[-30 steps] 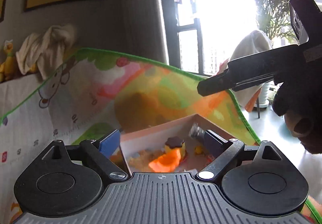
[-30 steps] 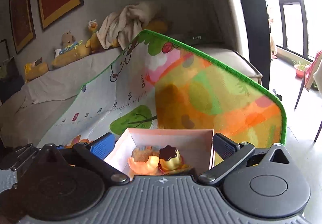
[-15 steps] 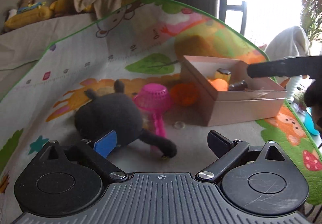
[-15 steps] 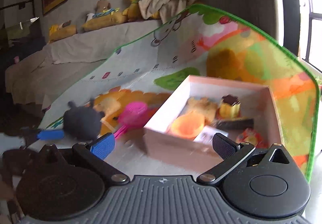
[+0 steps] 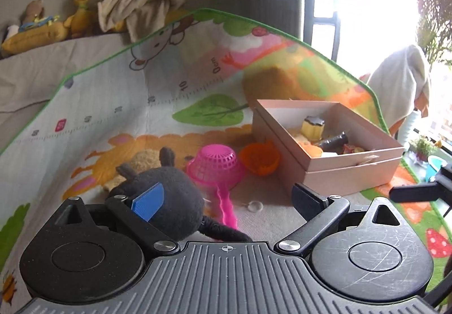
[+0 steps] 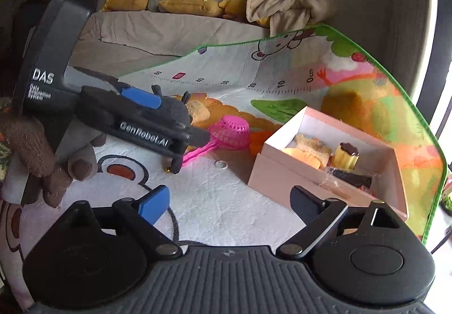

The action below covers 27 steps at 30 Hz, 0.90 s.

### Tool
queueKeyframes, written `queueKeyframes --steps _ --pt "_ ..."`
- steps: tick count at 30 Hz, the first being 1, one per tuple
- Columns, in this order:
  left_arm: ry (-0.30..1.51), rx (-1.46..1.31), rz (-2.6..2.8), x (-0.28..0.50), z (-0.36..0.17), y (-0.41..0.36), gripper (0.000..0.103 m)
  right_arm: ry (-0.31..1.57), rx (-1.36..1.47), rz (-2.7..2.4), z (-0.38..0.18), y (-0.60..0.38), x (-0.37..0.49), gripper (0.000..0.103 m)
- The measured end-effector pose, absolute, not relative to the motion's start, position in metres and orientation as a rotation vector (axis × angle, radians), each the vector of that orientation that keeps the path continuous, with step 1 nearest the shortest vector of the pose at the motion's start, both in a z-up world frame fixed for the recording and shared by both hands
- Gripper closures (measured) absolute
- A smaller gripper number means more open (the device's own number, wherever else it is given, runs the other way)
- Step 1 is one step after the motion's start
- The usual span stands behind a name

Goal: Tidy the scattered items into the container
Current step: 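Reach the right tool toward the pink strainer while the left tool approaches the black plush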

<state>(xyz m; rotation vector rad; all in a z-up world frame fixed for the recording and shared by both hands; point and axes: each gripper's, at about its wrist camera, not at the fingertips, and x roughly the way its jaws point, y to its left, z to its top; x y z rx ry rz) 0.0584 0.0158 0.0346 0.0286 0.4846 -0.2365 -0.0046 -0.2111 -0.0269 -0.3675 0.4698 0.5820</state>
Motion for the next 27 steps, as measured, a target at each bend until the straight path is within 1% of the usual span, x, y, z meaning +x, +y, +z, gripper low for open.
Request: queueKeyframes --steps 2,3,4,7,9,12,17,21,22,23,27 --pt "0.477 0.039 -0.23 0.058 0.033 0.016 0.003 0.488 -0.37 0.599 -0.011 -0.209 0.014 0.024" --pt "0.474 0.03 -0.222 0.055 0.033 0.019 0.003 0.508 -0.363 0.612 -0.003 -0.206 0.027 0.03" --pt "0.472 0.015 -0.204 0.052 0.033 0.024 0.003 0.532 -0.353 0.628 0.005 -0.201 0.041 0.033" --pt "0.464 -0.066 -0.13 0.042 0.031 0.046 0.003 0.623 -0.34 0.678 0.021 -0.171 0.087 0.033" --pt "0.472 -0.154 -0.122 0.037 0.024 0.06 0.002 0.683 -0.369 0.676 0.021 -0.143 0.12 0.033" --pt "0.482 -0.211 -0.094 0.033 0.011 0.07 0.002 0.731 -0.451 0.628 0.007 -0.102 0.161 0.033" --pt "0.467 -0.275 -0.123 0.032 0.009 0.08 0.002 0.871 -0.506 0.607 -0.025 -0.064 0.205 0.033" --pt "0.47 -0.33 -0.17 0.032 0.006 0.088 0.002 0.936 -0.522 0.61 -0.042 -0.057 0.214 0.034" --pt "0.466 -0.348 -0.174 0.032 0.005 0.09 0.002 0.939 -0.52 0.607 -0.043 -0.058 0.215 0.039" --pt "0.459 -0.363 -0.172 0.031 0.005 0.092 0.002 0.935 -0.518 0.603 -0.042 -0.061 0.213 0.041" --pt "0.411 -0.394 -0.185 0.024 0.006 0.096 0.001 0.952 -0.496 0.677 -0.025 -0.077 0.187 0.041"
